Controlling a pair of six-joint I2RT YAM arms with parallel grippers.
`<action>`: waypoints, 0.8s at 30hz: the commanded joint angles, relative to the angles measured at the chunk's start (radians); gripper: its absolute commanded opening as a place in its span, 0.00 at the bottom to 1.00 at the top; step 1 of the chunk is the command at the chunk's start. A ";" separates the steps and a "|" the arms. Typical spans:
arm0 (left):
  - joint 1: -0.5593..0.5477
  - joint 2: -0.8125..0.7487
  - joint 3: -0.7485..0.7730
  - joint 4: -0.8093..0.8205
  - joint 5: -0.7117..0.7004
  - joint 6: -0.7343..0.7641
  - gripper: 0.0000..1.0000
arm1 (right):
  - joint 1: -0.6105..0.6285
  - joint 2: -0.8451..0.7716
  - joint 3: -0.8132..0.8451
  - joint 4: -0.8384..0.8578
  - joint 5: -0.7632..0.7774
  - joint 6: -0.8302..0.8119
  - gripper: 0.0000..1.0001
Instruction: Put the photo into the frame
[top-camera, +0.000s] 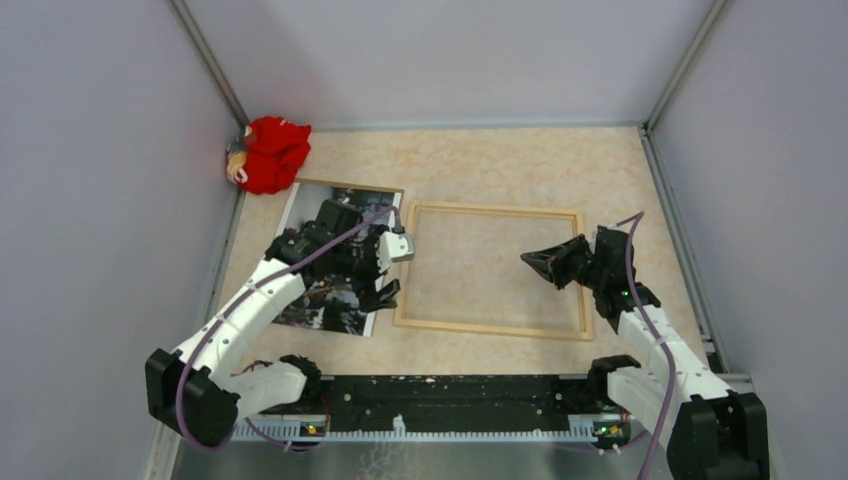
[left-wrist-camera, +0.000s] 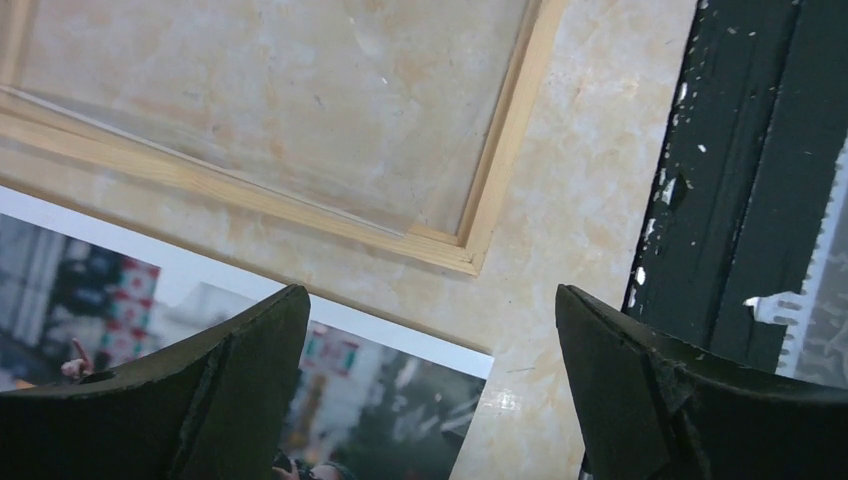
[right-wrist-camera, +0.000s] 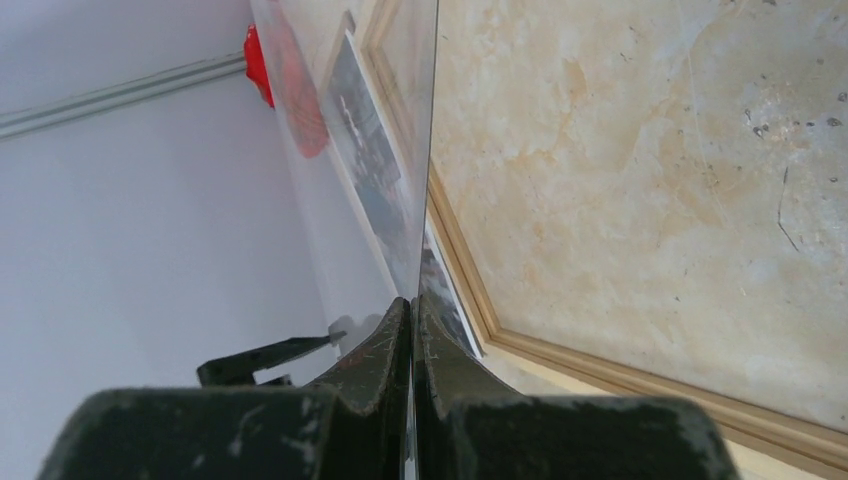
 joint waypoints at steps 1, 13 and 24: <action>-0.079 -0.041 -0.116 0.208 -0.159 -0.119 0.99 | 0.016 -0.018 0.020 0.041 -0.041 0.008 0.00; -0.211 -0.060 -0.225 0.397 -0.276 -0.239 0.99 | 0.014 -0.022 0.060 0.009 -0.035 0.008 0.00; -0.310 -0.028 -0.280 0.477 -0.437 -0.285 0.92 | 0.014 -0.026 0.071 -0.016 -0.032 0.011 0.00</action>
